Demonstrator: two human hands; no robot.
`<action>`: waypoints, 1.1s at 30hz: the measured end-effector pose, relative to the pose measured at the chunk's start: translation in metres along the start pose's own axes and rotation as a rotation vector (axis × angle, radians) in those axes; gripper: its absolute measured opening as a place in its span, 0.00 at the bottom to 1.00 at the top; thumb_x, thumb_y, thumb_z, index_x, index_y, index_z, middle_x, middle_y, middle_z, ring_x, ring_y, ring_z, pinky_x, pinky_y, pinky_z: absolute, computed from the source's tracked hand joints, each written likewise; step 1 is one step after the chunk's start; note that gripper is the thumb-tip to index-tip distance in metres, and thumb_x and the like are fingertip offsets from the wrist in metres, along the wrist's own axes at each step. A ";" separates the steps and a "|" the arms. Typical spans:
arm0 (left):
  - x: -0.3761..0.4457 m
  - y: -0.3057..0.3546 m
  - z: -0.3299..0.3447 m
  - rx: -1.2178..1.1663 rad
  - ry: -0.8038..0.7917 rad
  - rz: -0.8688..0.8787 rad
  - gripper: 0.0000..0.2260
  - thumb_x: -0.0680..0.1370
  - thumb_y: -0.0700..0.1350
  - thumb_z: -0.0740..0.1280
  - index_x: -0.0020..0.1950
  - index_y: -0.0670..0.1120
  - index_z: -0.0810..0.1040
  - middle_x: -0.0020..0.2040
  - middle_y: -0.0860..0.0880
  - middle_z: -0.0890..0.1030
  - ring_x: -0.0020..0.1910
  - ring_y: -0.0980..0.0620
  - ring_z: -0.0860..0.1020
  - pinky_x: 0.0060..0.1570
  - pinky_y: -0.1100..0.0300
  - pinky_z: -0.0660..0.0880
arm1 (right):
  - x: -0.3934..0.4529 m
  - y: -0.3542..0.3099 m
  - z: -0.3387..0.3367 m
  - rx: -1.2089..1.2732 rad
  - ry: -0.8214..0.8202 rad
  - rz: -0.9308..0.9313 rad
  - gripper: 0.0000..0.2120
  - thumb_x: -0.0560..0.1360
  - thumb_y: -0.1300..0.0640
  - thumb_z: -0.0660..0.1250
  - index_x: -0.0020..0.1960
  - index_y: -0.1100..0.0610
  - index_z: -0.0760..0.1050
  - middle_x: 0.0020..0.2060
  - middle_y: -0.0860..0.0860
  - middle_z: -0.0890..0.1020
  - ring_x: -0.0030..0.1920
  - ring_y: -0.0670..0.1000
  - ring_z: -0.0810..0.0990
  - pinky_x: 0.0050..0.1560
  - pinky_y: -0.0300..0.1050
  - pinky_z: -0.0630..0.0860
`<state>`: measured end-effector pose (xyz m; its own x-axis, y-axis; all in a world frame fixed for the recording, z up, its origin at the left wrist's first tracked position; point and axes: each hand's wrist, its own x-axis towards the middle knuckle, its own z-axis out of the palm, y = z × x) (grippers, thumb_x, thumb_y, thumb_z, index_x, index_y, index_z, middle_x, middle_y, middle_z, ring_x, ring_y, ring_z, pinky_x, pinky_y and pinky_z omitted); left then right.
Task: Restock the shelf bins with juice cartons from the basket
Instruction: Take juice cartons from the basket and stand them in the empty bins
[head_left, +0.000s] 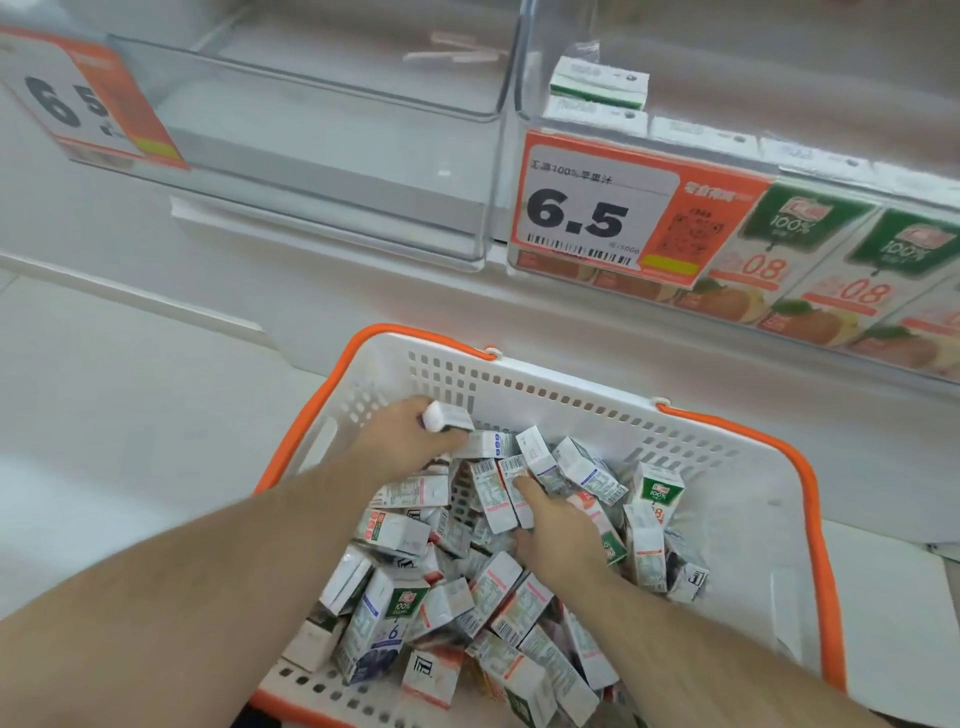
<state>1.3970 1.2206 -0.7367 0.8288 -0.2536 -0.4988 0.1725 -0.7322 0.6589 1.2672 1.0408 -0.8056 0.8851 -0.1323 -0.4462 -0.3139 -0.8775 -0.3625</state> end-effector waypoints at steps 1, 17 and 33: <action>-0.003 0.004 -0.007 -0.107 -0.003 -0.005 0.13 0.74 0.52 0.73 0.56 0.52 0.78 0.49 0.56 0.82 0.46 0.55 0.80 0.38 0.64 0.74 | -0.002 0.000 -0.004 0.075 0.000 0.029 0.29 0.77 0.57 0.64 0.75 0.45 0.61 0.44 0.54 0.80 0.44 0.56 0.79 0.36 0.45 0.73; -0.104 0.112 -0.081 -0.765 -0.265 -0.167 0.28 0.77 0.67 0.59 0.38 0.43 0.80 0.40 0.38 0.79 0.27 0.45 0.75 0.32 0.58 0.74 | -0.100 -0.044 -0.180 1.199 0.059 0.155 0.10 0.75 0.68 0.59 0.46 0.59 0.79 0.39 0.57 0.83 0.41 0.55 0.82 0.40 0.49 0.77; -0.155 0.141 -0.151 -0.762 -0.184 0.054 0.12 0.72 0.44 0.59 0.32 0.41 0.77 0.31 0.44 0.79 0.24 0.49 0.74 0.26 0.65 0.71 | -0.140 -0.152 -0.268 1.320 0.190 -0.136 0.07 0.78 0.62 0.63 0.45 0.63 0.78 0.32 0.56 0.81 0.32 0.51 0.78 0.31 0.43 0.72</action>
<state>1.3731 1.2526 -0.4813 0.7565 -0.4257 -0.4965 0.5072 -0.0974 0.8563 1.2829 1.0689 -0.4684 0.9355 -0.2359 -0.2631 -0.2194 0.1959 -0.9558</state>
